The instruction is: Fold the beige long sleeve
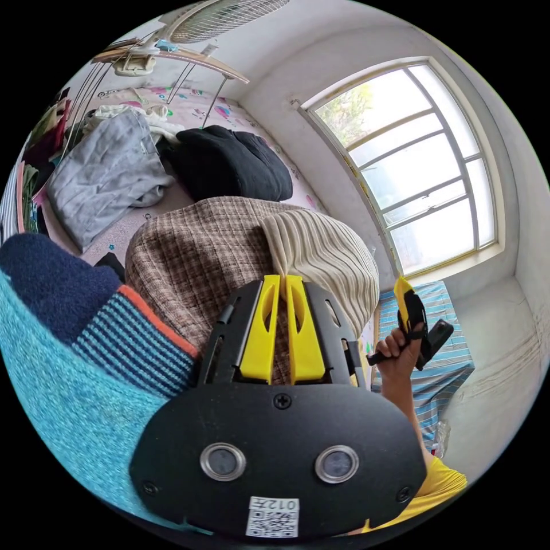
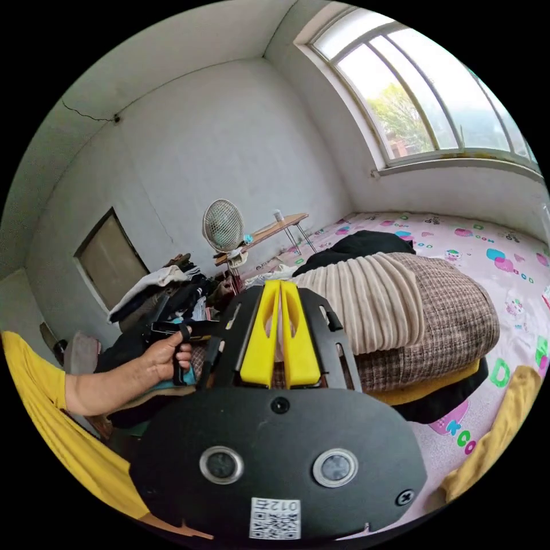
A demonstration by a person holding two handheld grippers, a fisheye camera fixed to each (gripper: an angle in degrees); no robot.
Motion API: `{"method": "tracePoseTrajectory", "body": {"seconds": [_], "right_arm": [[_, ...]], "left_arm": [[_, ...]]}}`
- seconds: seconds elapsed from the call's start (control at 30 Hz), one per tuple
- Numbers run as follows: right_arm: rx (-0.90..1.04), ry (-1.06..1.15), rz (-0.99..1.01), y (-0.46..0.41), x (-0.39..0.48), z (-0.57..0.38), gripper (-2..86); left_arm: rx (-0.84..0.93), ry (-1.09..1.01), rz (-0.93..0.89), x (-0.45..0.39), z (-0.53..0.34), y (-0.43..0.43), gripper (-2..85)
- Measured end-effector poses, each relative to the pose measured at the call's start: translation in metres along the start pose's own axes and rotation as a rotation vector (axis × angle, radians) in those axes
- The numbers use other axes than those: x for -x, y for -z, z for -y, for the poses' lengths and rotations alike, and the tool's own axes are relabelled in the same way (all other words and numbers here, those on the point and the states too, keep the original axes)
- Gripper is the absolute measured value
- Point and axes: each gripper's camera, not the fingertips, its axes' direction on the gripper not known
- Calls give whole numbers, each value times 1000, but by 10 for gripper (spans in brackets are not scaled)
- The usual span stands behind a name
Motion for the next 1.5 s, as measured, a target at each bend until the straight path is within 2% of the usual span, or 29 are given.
{"method": "tracePoseTrajectory", "body": {"seconds": [0.03,0.1,0.17,0.2,0.27,0.4,0.47,0.53,0.63,0.8,0.9,0.97,1.03,1.07,1.13,1.27,1.37,1.43,1.5], "right_arm": [[-47,4,83,14,-3,-6,7],[-14,-44,191,16,-15,-19,8],[219,-195,219,-6,-46,-49,8],[216,-244,245,-4,-54,-57,8],[30,-361,314,29,-73,-74,9],[-130,-290,267,81,-75,-63,15],[-254,-353,47,116,-86,-54,26],[-318,-420,2,133,-103,-49,39],[-275,-492,6,138,-127,-40,60],[-143,-461,29,130,-133,-35,23],[-190,-557,60,139,-146,-41,19],[-301,-542,88,156,-142,-48,26],[-229,-449,184,154,-133,-43,37],[-121,-407,157,147,-125,-40,39],[-32,-329,80,141,-108,-38,32],[23,-262,79,127,-85,-35,15],[11,-346,-89,127,-78,-37,10],[1,-396,-92,127,-79,-43,8],[108,-356,-165,112,-68,-47,7]], "left_arm": [[3,3,-1,2,1,-1,3],[6,1,6,4,1,-3,3],[9,-2,13,6,2,-3,3],[14,-5,12,6,2,-3,3],[9,-29,6,7,0,-1,4],[-18,-66,38,4,-4,3,5],[-16,-77,50,4,-5,1,5],[-15,-81,60,5,-6,-1,6],[-13,-83,68,7,-6,-2,6],[-3,-89,76,10,-7,-7,6],[0,-90,75,12,-8,-8,7],[1,-88,70,14,-8,-9,7],[1,-92,73,14,-9,-10,7],[0,-94,75,14,-10,-12,7],[-1,-96,78,14,-11,-13,7],[0,-97,80,15,-13,-15,7],[10,-107,94,15,-14,-19,7],[17,-116,107,15,-14,-22,8],[23,-137,130,13,-15,-25,8]]}}
